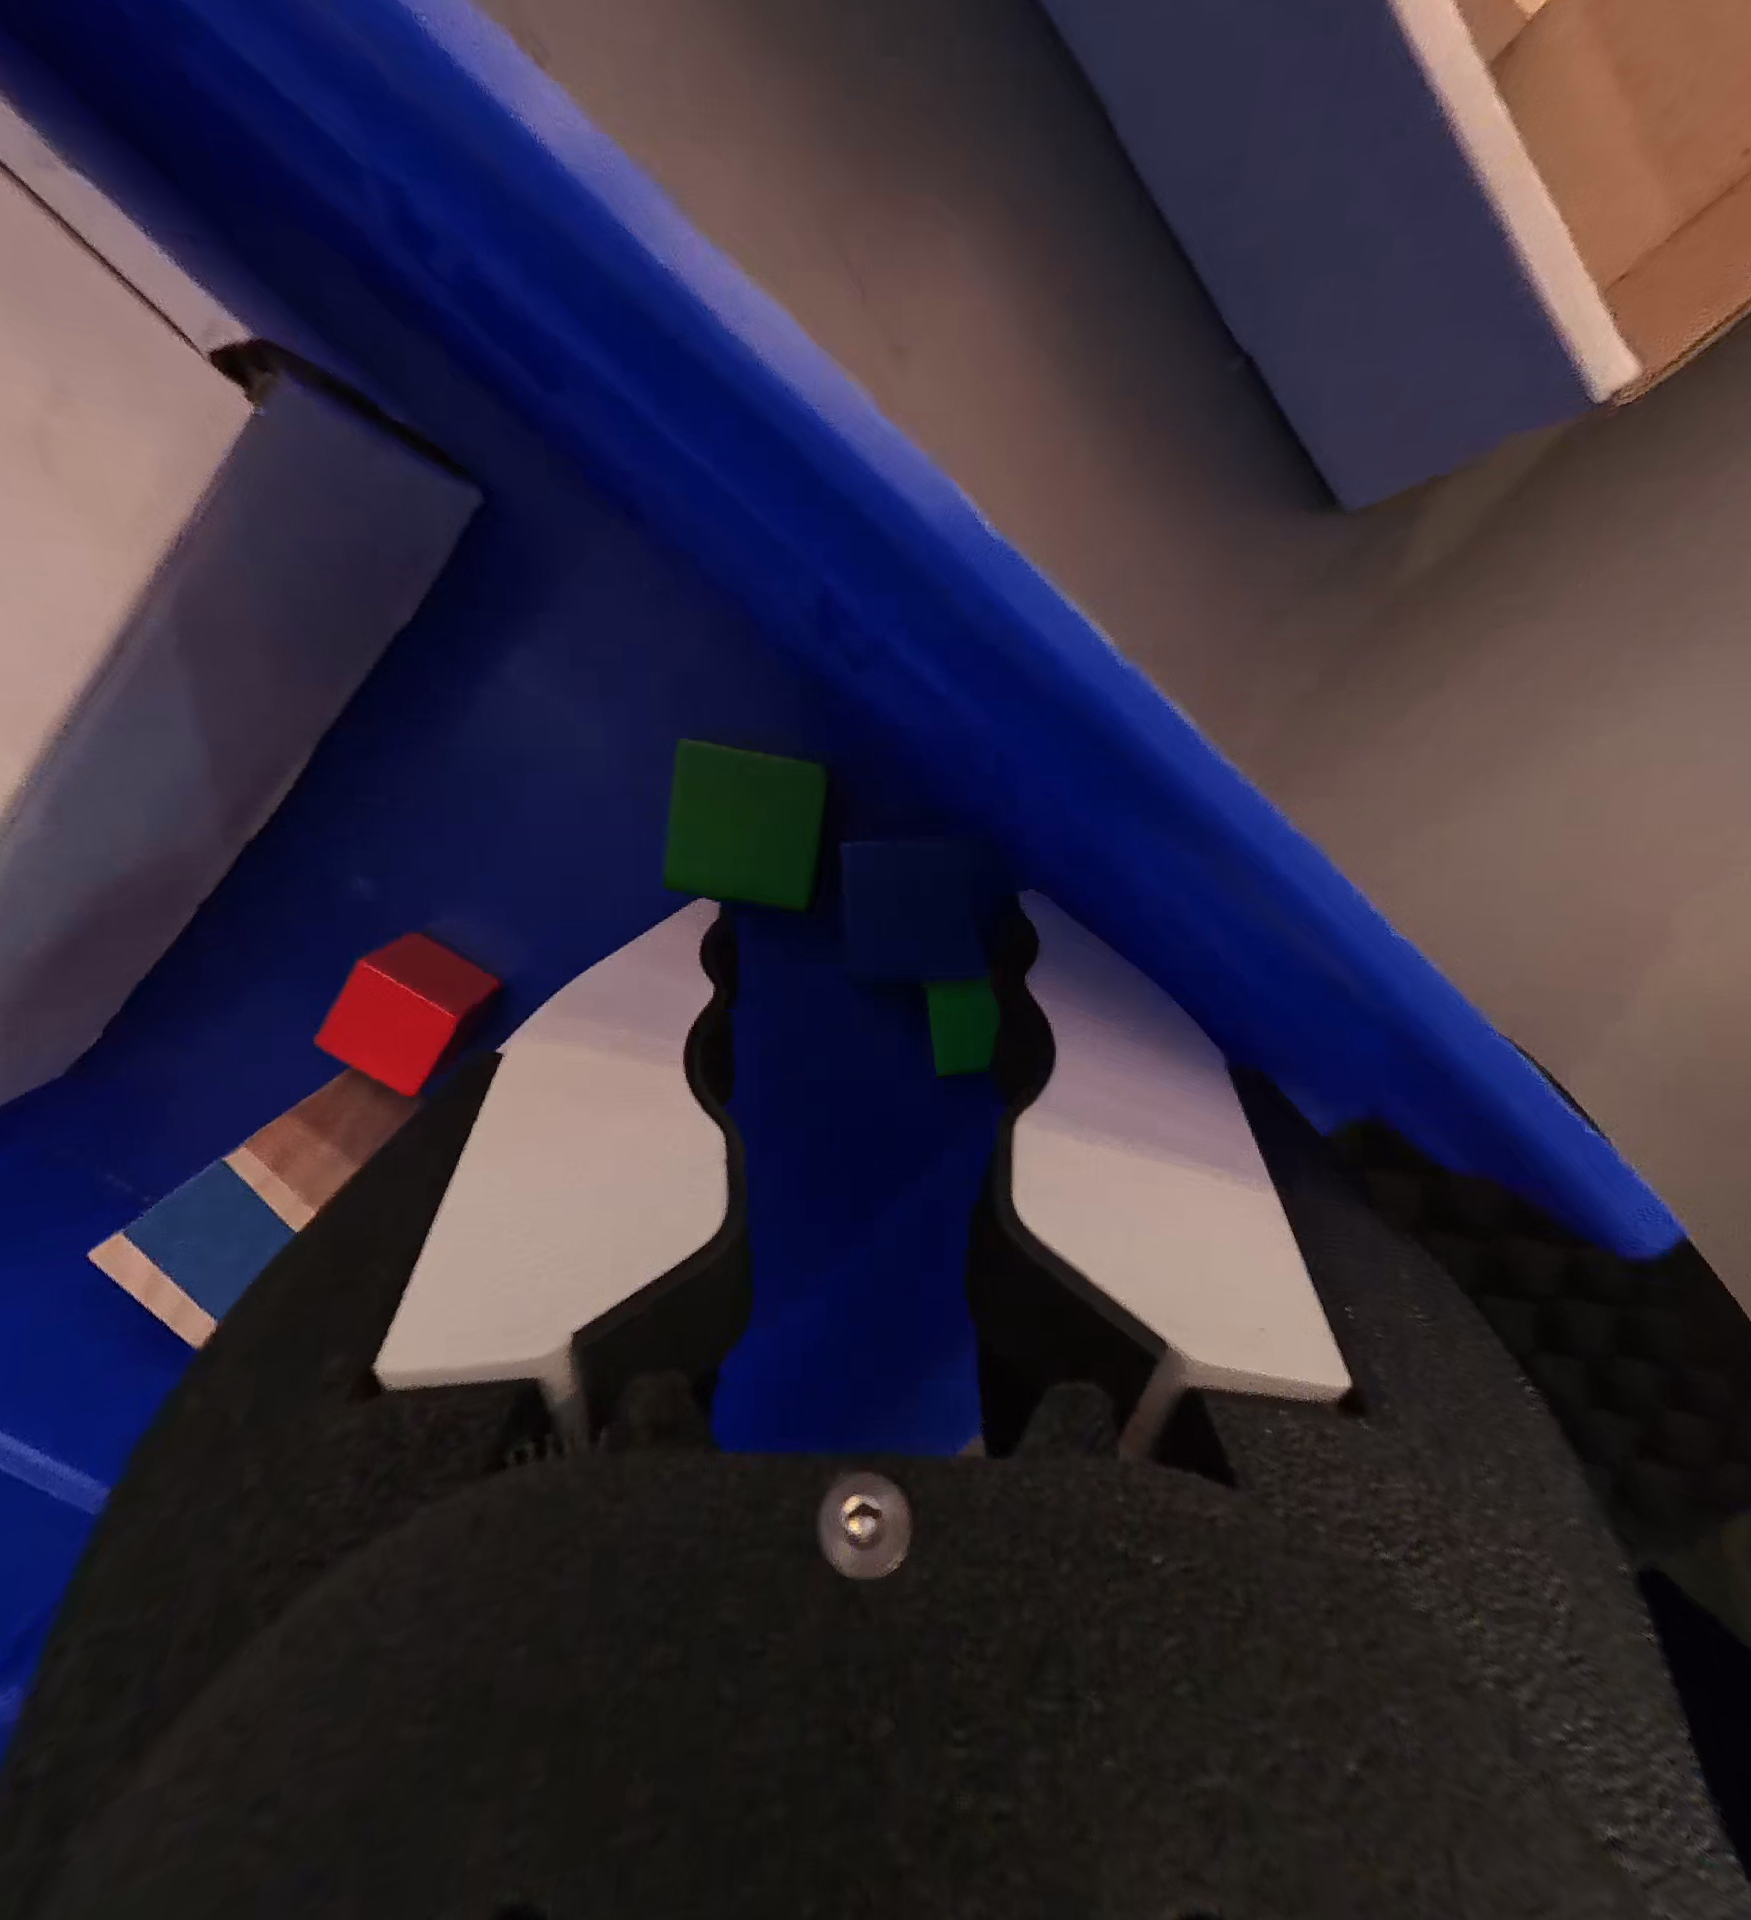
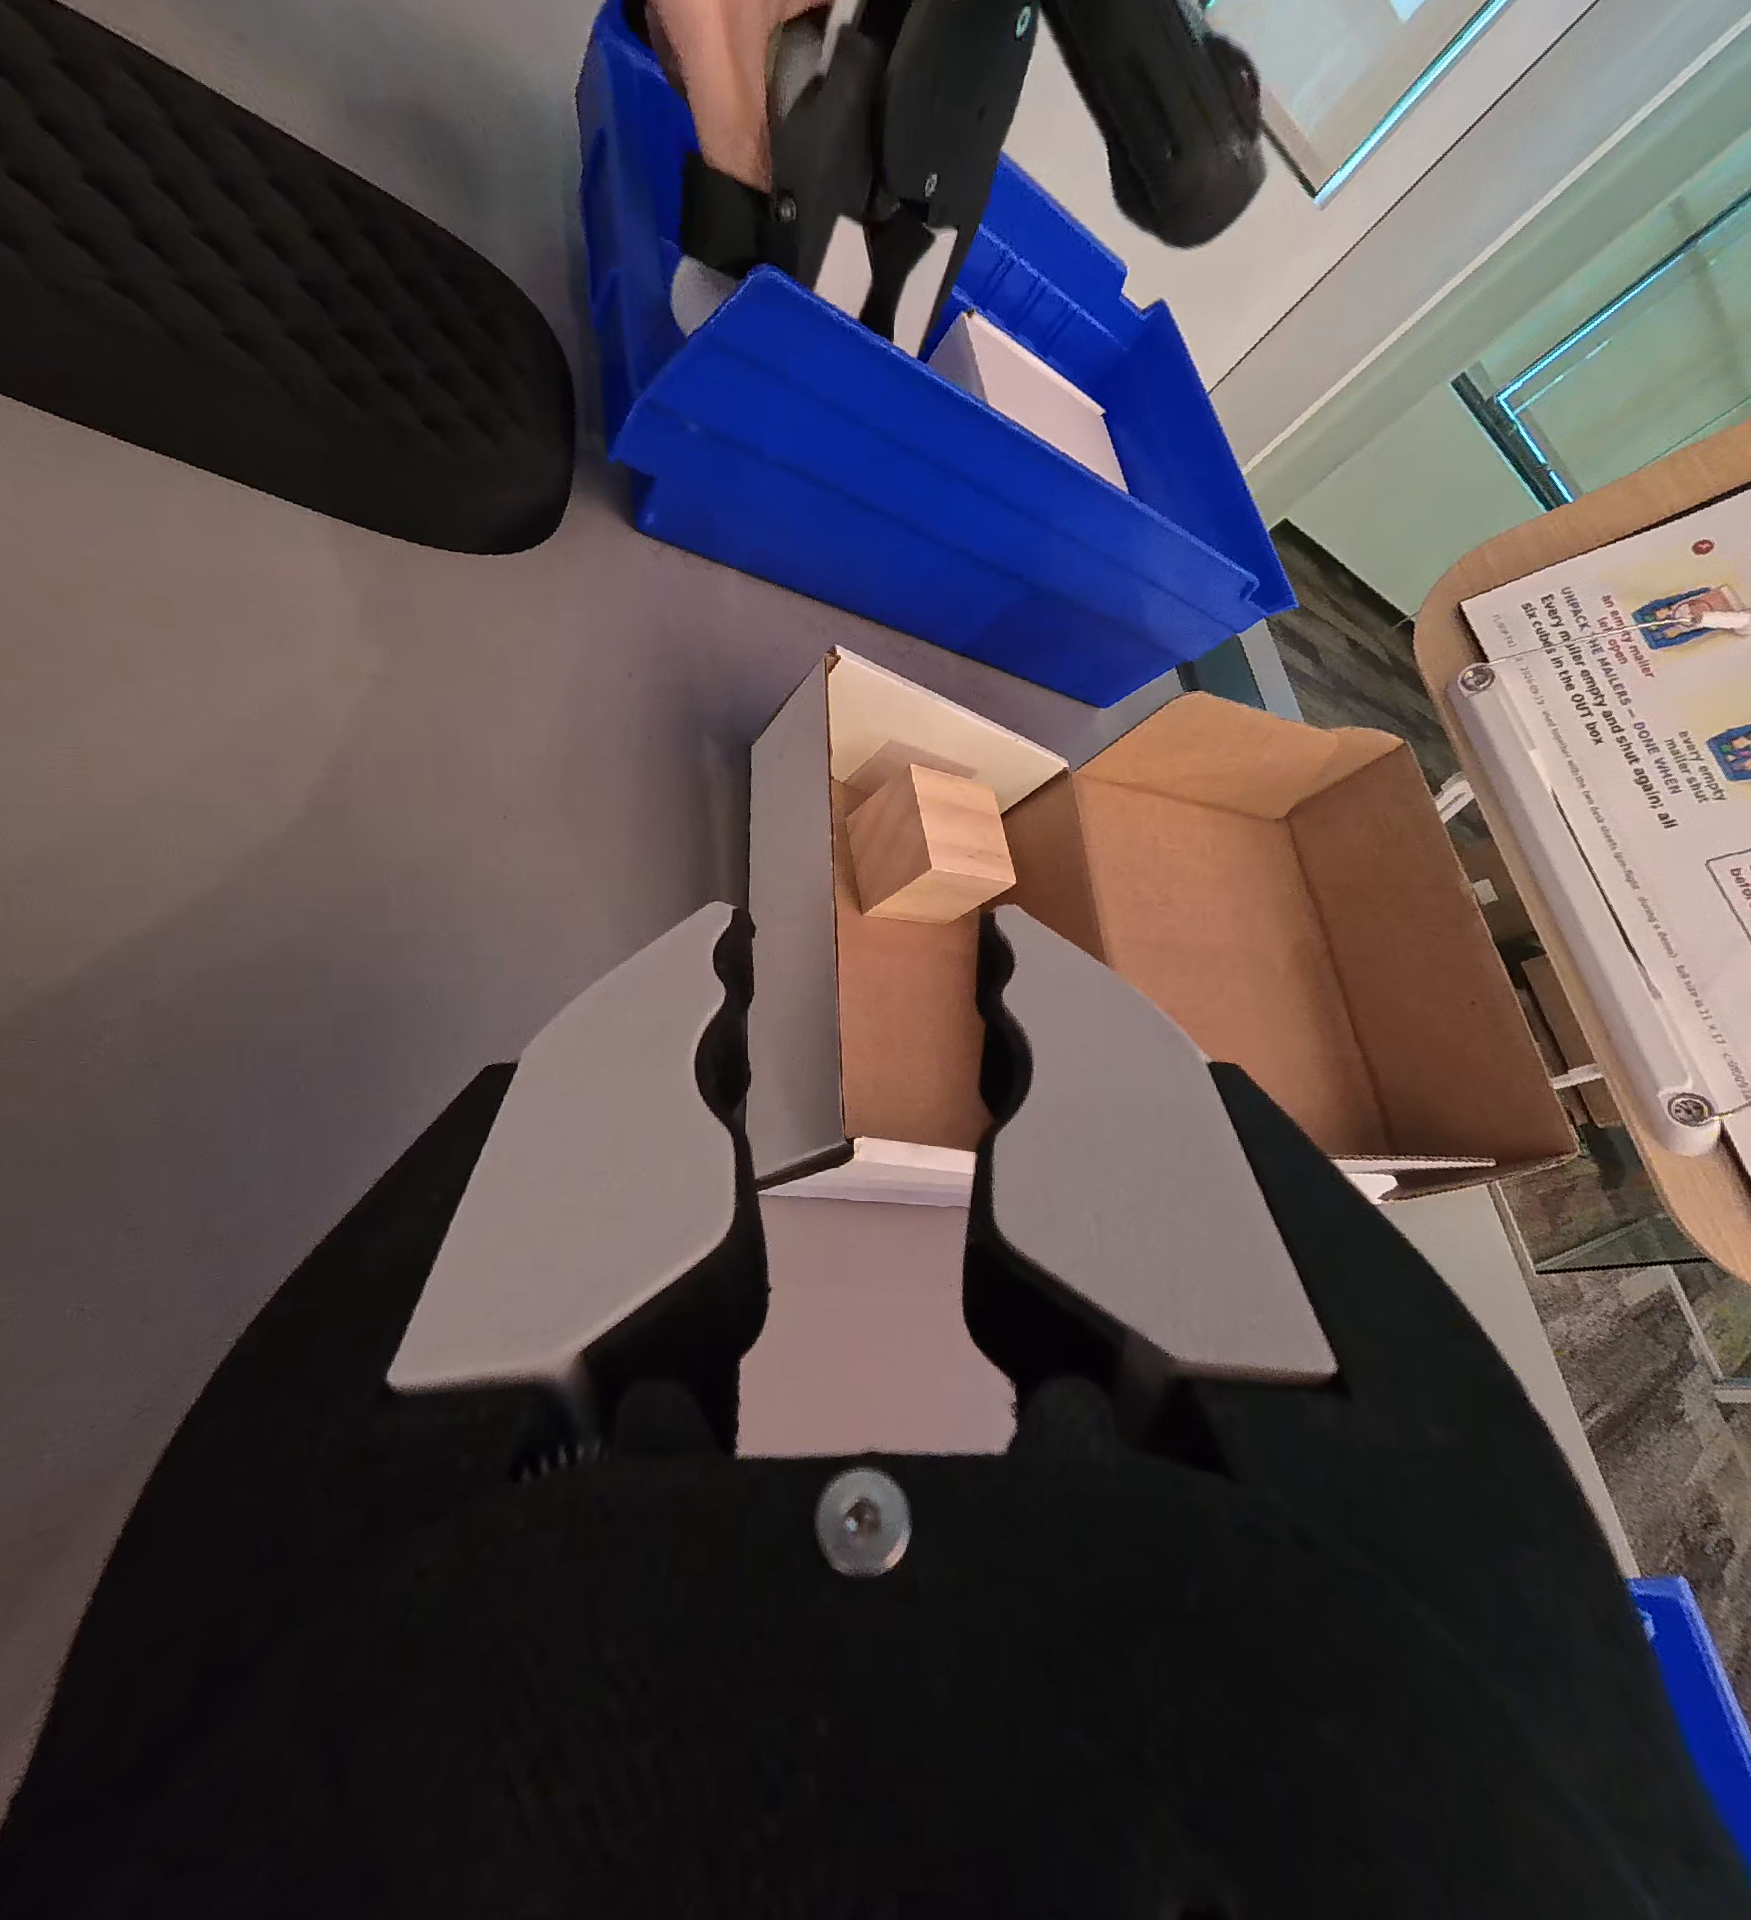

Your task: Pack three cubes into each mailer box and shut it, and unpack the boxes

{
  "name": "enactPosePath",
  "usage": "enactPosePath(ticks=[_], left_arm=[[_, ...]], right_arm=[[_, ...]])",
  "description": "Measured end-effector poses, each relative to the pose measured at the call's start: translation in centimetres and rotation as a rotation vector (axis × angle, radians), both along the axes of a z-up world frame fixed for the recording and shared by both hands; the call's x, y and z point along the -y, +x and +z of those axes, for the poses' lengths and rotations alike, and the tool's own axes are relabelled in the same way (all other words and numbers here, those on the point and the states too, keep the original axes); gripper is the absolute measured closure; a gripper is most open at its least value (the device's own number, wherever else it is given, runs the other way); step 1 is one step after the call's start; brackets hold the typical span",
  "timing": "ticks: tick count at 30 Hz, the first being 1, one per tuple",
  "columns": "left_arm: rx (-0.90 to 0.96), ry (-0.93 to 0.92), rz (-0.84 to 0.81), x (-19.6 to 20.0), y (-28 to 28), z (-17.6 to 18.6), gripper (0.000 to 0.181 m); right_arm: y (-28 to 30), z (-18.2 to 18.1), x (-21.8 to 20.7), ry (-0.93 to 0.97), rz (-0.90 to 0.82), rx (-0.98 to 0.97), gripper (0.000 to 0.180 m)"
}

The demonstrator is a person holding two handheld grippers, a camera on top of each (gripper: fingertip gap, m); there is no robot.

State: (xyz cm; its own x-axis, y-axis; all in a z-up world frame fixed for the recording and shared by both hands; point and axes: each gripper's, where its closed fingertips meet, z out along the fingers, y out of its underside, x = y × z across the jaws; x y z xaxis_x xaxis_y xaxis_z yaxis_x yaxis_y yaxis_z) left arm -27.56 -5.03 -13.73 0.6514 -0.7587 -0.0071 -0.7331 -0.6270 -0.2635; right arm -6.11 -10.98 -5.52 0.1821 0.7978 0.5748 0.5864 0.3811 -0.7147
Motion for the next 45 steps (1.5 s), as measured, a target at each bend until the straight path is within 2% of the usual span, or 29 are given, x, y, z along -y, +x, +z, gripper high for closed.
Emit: enactPosePath(ticks=[5, 7, 22, 25, 28, 32, 34, 36, 40, 45], left_arm=[[-0.006, -0.049, 0.019, -0.1, -0.4, -0.9, 0.140], [0.017, -0.075, 0.023, 0.0, -0.4, -1.1, 0.149], [-0.002, -0.044, 0.058, -0.4, -3.9, -0.4, 0.150], [-0.008, 0.024, 0.070, -0.9, -4.7, 1.7, 0.150], [0.082, 0.114, 0.063, -1.5, -3.4, 6.2, 0.150], [0.269, 0.200, -0.118, -0.7, 3.9, 12.9, 0.150], [0.302, 0.208, -0.260, 0.3, 8.7, 13.8, 0.151], [0.238, 0.227, -0.360, 0.2, 12.5, 12.8, 0.151], [0.056, 0.193, -0.509, -0.9, 17.6, 7.4, 0.151], [-0.107, 0.085, -0.584, -2.2, 19.0, 2.0, 0.151]], right_arm=[[0.1, 0.2, 0.0, 0.003, -0.001, -0.003, 0.137], [0.1, 0.2, 0.1, 0.006, 0.000, -0.003, 0.137], [0.1, 0.0, 0.0, 0.015, -0.003, 0.014, 0.137], [0.1, 0.1, -0.1, 0.014, -0.005, 0.006, 0.137], [0.1, 0.2, -0.1, 0.015, -0.003, 0.006, 0.137], [-0.8, 0.2, 1.1, -0.004, 0.053, 0.000, 0.137], [-1.6, -0.2, 2.2, -0.025, 0.108, 0.002, 0.138], [-2.3, -0.8, 3.2, -0.034, 0.155, 0.022, 0.138], [-3.1, -2.1, 4.6, -0.068, 0.222, 0.050, 0.139], [-3.2, -2.1, 4.7, -0.074, 0.229, 0.044, 0.140]])
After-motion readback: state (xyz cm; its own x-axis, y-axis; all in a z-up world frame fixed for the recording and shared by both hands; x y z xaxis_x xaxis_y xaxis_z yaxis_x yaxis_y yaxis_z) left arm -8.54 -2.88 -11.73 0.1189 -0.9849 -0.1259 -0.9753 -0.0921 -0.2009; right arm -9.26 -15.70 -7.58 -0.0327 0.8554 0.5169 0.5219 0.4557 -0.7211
